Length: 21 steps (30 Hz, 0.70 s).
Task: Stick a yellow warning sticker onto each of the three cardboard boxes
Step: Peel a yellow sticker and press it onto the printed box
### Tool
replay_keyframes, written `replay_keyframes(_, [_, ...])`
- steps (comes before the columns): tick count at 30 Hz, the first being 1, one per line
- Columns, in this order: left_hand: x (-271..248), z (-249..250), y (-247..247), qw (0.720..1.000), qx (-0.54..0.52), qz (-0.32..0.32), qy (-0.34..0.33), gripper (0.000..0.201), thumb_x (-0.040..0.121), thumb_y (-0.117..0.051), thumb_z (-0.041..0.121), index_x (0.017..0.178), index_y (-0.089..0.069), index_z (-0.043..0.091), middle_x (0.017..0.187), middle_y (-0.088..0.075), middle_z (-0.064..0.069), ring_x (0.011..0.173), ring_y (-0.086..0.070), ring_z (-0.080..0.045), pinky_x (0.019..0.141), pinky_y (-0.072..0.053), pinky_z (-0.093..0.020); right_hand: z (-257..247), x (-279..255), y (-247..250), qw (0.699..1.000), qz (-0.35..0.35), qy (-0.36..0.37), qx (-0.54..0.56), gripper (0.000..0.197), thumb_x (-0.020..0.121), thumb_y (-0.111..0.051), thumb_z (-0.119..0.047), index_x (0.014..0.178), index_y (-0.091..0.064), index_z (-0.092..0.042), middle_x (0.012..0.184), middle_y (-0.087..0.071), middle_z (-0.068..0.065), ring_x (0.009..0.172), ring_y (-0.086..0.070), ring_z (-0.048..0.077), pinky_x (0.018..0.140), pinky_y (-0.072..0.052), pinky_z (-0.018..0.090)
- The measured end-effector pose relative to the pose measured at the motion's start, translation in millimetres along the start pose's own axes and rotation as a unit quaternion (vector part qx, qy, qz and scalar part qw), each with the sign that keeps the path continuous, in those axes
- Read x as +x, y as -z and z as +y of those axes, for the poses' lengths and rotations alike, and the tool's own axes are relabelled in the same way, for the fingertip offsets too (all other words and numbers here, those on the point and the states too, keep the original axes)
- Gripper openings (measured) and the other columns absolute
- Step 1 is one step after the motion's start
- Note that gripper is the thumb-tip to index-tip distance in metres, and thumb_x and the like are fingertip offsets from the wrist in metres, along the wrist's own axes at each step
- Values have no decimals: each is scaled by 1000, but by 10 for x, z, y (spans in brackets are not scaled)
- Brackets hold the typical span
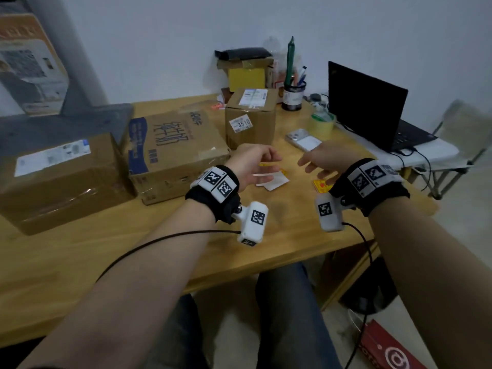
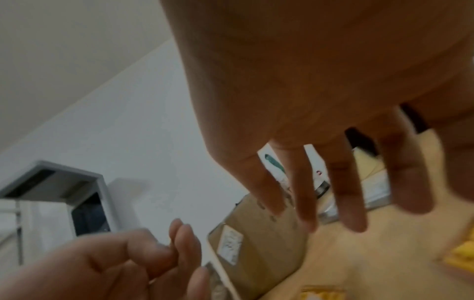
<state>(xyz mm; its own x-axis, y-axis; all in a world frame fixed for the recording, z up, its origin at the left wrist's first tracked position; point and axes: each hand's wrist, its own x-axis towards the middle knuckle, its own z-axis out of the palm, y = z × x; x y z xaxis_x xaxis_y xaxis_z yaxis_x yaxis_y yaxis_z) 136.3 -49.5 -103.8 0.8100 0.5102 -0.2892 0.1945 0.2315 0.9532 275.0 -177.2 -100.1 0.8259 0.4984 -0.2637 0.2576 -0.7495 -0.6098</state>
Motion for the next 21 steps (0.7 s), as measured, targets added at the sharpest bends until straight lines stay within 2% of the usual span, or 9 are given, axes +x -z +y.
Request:
replay_keyframes(2, [86,-53,-130,1000,4,-11,10,22,90,-46,0,92,-64,13,84,-73,1,79,-70,-20,68,-57,-30,136,79,28,997,8,-13,-81,32,99,-64,-33,112,-64,-3,103,-66,7,78,-58,24,64,-44,33])
replay_keyframes(5, [175,-118,-284,999,7,-27,25,23,92,-45,0,90,-63,14,85,-73,1,78,-70,-19,63,-57,-27,323,135,41,987,13,-28,-160,22,99,-59,-25,90,-56,-5,82,-54,8,61,-43,20,53,-32,32])
replay_keyframes(7, [219,-141,-364,999,4,-35,30,24,93,-44,0,89,-62,15,87,-72,0,80,-69,-20,68,-56,-30,399,156,46,983,0,-36,-181,23,98,-59,-26,85,-56,-7,85,-53,9,60,-40,19,53,-31,32])
replay_keyframes(9, [255,-150,-413,999,5,-41,35,24,93,-44,0,89,-62,15,88,-72,0,80,-69,-20,72,-54,-31,425,154,48,982,-11,-43,-186,23,97,-62,-28,89,-59,-7,82,-54,7,62,-44,19,55,-33,33])
replay_keyframes(12, [306,-157,-424,998,9,-41,38,24,93,-44,1,89,-62,16,88,-72,1,80,-69,-20,69,-54,-29,398,154,50,978,-23,-36,-203,24,96,-64,-29,95,-61,-5,85,-58,8,64,-48,20,55,-36,32])
replay_keyframes(13, [314,-161,-415,998,9,-40,38,24,93,-45,1,90,-63,16,88,-72,1,81,-69,-20,68,-54,-29,379,139,45,978,-32,-30,-206,27,95,-66,-31,100,-64,-4,94,-63,10,71,-53,22,59,-40,31])
replay_keyframes(15, [319,-164,-390,999,6,-33,39,23,94,-45,1,92,-63,16,88,-72,2,80,-70,-20,69,-54,-30,339,107,32,975,-50,-18,-213,39,95,-68,-35,117,-69,-3,118,-67,12,99,-62,26,79,-49,33])
replay_keyframes(17, [312,-159,-351,999,2,-24,38,23,95,-46,2,96,-63,16,88,-72,2,79,-70,-18,66,-55,-29,294,83,-13,975,-73,0,-208,45,98,-66,-33,132,-65,-2,131,-63,13,119,-60,28,95,-49,34])
replay_keyframes(21, [293,-150,-250,999,-24,-3,38,19,98,-47,5,104,-62,14,87,-73,1,79,-70,-19,66,-55,-30,288,85,-122,984,-79,0,-160,67,86,-82,-23,146,-51,-15,131,-57,7,119,-62,28,96,-55,41])
